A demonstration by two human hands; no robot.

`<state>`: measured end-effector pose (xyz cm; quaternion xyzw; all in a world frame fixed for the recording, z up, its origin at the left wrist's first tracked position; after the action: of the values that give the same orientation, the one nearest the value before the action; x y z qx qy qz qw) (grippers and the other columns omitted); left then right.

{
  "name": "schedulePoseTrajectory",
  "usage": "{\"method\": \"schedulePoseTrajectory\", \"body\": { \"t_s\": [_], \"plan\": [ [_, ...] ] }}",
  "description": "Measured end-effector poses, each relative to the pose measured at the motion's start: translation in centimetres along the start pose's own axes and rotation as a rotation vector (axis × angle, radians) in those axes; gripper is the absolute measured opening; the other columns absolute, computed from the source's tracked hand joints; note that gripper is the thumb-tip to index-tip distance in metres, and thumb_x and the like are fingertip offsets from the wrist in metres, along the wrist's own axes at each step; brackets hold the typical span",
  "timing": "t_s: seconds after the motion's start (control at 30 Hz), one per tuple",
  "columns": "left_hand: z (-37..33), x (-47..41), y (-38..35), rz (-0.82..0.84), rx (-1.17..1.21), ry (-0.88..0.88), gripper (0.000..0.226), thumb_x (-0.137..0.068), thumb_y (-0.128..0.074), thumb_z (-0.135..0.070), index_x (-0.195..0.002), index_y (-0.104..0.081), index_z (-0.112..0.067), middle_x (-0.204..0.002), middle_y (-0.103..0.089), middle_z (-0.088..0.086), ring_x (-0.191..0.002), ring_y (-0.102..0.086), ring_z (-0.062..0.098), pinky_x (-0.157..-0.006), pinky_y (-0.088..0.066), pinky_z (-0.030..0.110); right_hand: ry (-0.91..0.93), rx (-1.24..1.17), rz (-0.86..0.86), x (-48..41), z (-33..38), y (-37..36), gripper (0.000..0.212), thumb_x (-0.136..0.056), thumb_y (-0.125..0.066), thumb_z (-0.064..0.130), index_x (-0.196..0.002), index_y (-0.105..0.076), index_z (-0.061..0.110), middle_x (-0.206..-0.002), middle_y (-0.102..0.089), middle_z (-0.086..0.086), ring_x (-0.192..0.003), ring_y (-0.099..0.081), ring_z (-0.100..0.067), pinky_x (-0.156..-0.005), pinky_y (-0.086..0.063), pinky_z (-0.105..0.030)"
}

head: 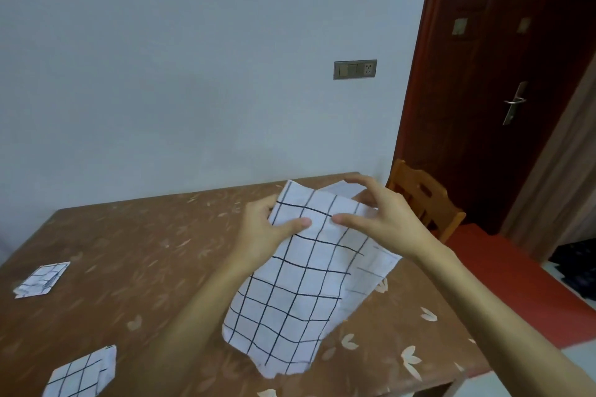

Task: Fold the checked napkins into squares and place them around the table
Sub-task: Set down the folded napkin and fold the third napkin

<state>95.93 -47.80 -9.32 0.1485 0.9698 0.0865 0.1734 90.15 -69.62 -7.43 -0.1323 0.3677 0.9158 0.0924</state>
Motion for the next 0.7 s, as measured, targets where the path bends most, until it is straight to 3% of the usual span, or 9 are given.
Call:
{"method": "schedulePoseTrajectory", "body": {
  "t_s": [0.1, 0.17, 0.27, 0.5, 0.63, 0.7],
  "plan": [
    [0.3, -0.1, 1.7, -0.084, 0.061, 0.061, 0.035, -0.071, -0.088, -0.006, -0.103, -0.075, -0.011, -0.096, -0.08, 0.001, -0.088, -0.077, 0.021, -0.073, -0.063, 0.034, -0.121, -0.167, -0.001, 0.6, -2.9, 0.7, 0.054, -0.07, -0.079, 0.056, -0.115, -0.064, 0.03, -0.09, -0.071, 0.005, -0.089, -0.069, -0.009, -0.082, -0.048, -0.018],
    [0.3, -0.1, 2.4, -0.113, 0.096, 0.091, 0.039, -0.069, -0.089, -0.005, -0.104, -0.074, -0.011, -0.097, -0.08, 0.002, -0.088, -0.077, 0.02, -0.074, -0.063, 0.035, -0.164, -0.29, 0.012, 1.1, -3.9, 0.7, 0.039, -0.073, -0.08, 0.049, -0.104, -0.07, 0.026, -0.091, -0.074, -0.007, -0.089, -0.07, -0.017, -0.08, -0.052, -0.022],
    [0.2, 0.0, 2.7, -0.132, 0.141, 0.104, 0.041, -0.067, -0.089, -0.002, -0.105, -0.073, -0.01, -0.096, -0.08, 0.002, -0.087, -0.077, 0.02, -0.074, -0.063, 0.034, -0.194, -0.348, 0.066, 1.3, -4.4, 0.3, 0.025, -0.078, -0.081, 0.039, -0.094, -0.078, 0.02, -0.093, -0.075, -0.01, -0.085, -0.07, -0.019, -0.076, -0.053, -0.021],
    [0.2, 0.3, 3.2, -0.063, 0.09, 0.16, 0.039, -0.064, -0.091, -0.003, -0.099, -0.073, -0.011, -0.094, -0.08, 0.0, -0.084, -0.077, 0.019, -0.072, -0.063, 0.033, -0.23, -0.445, 0.02, 1.3, -4.5, 0.3, 0.022, -0.08, -0.081, 0.033, -0.091, -0.079, 0.015, -0.095, -0.078, -0.004, -0.09, -0.074, -0.022, -0.085, -0.059, -0.036],
    [0.3, 0.5, 3.3, -0.061, 0.048, 0.17, 0.036, -0.064, -0.091, -0.004, -0.095, -0.074, -0.011, -0.091, -0.08, -0.002, -0.083, -0.077, 0.017, -0.069, -0.061, 0.03, -0.186, -0.504, -0.031, 1.2, -3.8, 0.6, 0.03, -0.071, -0.085, 0.036, -0.097, -0.079, 0.022, -0.101, -0.077, 0.004, -0.098, -0.071, -0.009, -0.094, -0.052, -0.027],
    [0.3, 0.6, 3.2, -0.084, 0.063, 0.169, 0.035, -0.066, -0.091, -0.005, -0.095, -0.074, -0.011, -0.092, -0.08, -0.002, -0.083, -0.077, 0.016, -0.071, -0.061, 0.031, -0.178, -0.511, -0.031, 1.0, -3.5, 0.4, 0.038, -0.066, -0.087, 0.038, -0.099, -0.078, 0.021, -0.1, -0.077, -0.002, -0.098, -0.072, -0.013, -0.093, -0.052, -0.027]
  ]
}}
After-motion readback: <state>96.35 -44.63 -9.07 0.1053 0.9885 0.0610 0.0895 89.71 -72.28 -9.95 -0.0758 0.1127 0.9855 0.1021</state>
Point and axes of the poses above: each hand's wrist, its own x-axis away from the middle knuckle, its own y-axis out of the back of the hand, z = x × y, the point moved 3 cm from there along -x, towards the middle knuckle
